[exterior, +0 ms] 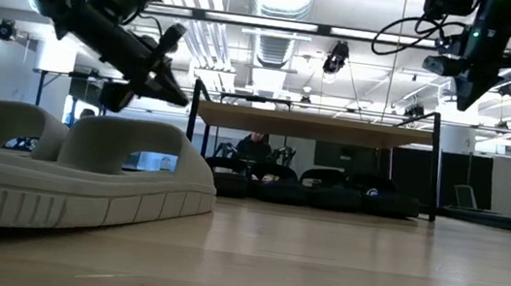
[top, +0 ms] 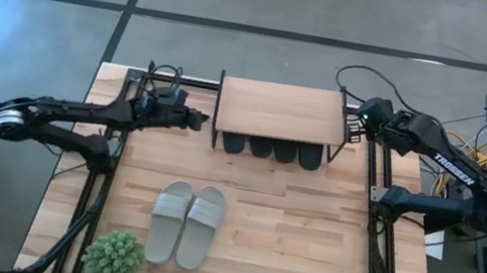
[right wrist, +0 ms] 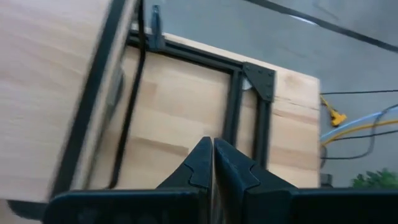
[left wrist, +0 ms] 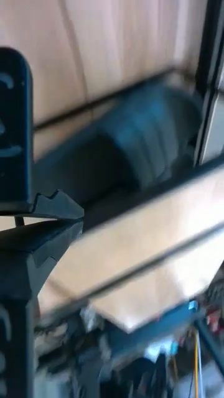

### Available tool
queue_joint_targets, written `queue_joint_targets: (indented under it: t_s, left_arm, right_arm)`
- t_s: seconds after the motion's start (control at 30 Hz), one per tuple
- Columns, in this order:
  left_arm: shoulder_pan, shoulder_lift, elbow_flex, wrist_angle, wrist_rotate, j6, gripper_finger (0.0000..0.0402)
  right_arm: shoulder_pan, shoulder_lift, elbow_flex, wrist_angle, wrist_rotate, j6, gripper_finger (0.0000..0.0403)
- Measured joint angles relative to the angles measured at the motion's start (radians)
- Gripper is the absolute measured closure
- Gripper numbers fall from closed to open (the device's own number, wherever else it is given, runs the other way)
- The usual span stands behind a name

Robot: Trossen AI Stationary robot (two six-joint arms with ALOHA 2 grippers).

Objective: Pick and place slides into the shelf
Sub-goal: Adjust the black slide under the shelf

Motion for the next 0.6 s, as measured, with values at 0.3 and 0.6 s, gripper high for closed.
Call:
queue_joint_targets:
  t_s: [0.3, 0.6]
  left_arm:
    - [-0.007, -0.146, -0.002, -0.180, -0.067, 0.028, 0.0400]
    - [-0.174, -0.239, -0.001, -0.236, -0.050, 0.056, 0.0400]
  right_arm:
    - [0.032, -0.073, -0.002, -0.093, -0.046, 0.052, 0.0394]
    - [0.256, -0.098, -0.007, -0.137, -0.348, 0.149, 0.0394]
